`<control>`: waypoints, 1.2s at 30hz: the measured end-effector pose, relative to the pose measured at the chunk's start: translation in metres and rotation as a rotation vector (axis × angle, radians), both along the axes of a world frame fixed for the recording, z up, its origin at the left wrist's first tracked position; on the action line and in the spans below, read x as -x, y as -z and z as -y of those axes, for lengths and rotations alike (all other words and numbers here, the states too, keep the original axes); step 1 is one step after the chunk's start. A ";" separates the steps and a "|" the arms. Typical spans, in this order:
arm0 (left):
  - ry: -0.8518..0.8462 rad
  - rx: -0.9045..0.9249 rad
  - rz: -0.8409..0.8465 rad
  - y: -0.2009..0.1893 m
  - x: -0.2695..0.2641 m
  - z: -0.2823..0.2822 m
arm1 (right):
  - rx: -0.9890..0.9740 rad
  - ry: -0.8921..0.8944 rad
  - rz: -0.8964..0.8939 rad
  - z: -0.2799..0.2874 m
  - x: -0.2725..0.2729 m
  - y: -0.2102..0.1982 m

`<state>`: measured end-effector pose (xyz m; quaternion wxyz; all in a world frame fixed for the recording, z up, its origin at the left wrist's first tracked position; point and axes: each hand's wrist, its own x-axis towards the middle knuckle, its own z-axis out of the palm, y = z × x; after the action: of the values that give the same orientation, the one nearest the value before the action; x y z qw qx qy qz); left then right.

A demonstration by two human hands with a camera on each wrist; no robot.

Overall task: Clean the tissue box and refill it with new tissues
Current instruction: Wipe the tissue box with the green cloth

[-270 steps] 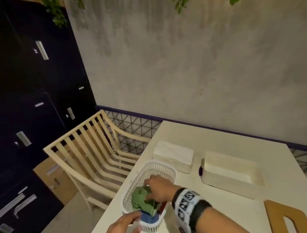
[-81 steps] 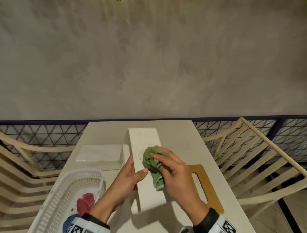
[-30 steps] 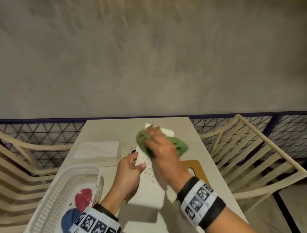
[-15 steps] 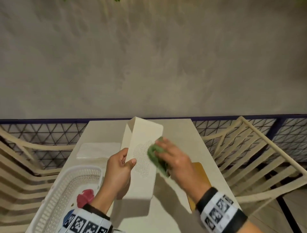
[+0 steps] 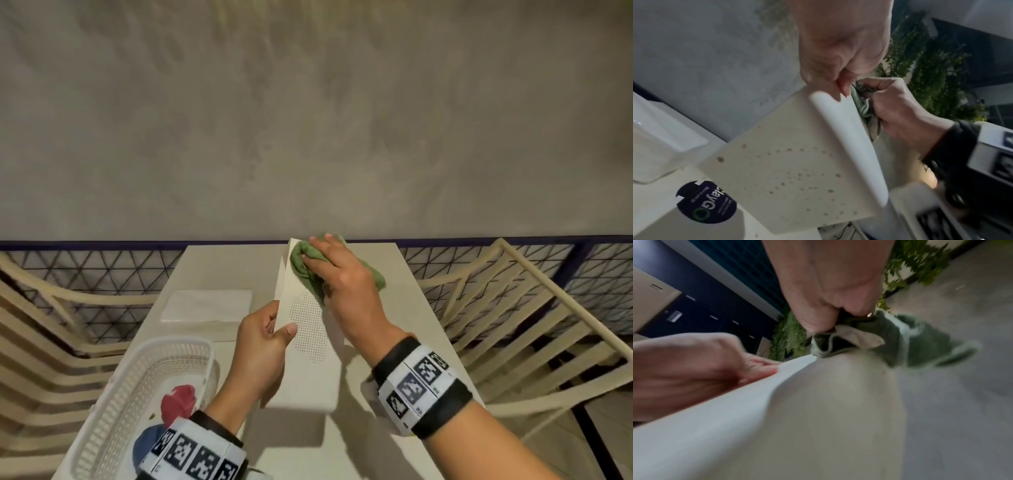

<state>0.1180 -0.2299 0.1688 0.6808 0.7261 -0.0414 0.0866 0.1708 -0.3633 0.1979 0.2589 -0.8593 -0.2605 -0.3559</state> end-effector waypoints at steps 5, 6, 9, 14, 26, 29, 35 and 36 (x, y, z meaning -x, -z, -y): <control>-0.011 0.085 -0.017 0.002 -0.004 -0.009 | 0.129 -0.186 -0.023 0.020 0.035 0.036; 0.006 0.086 -0.033 0.003 -0.001 -0.009 | 0.105 -0.110 0.006 0.031 0.028 0.037; 0.036 0.056 -0.044 0.006 0.007 -0.001 | -0.058 0.072 -0.018 0.028 -0.002 0.014; -0.002 0.109 -0.012 0.011 -0.002 0.001 | 0.115 -0.147 0.016 -0.003 0.033 0.035; 0.368 -0.011 -0.157 -0.006 -0.002 -0.005 | -0.944 -0.151 -0.425 0.031 0.040 0.030; 0.216 0.058 -0.214 -0.018 -0.013 0.000 | -0.830 -0.134 -0.472 0.024 0.044 0.048; 0.152 -0.003 -0.366 -0.014 -0.023 -0.008 | -0.543 -0.029 -0.411 0.030 0.040 0.049; 0.140 -0.022 -0.385 -0.010 -0.024 -0.008 | -0.463 -0.013 -0.391 0.030 0.038 0.046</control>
<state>0.1417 -0.2220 0.1789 0.6726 0.7319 0.0384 -0.1019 0.1324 -0.3938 0.1515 0.4952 -0.8281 -0.1232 -0.2321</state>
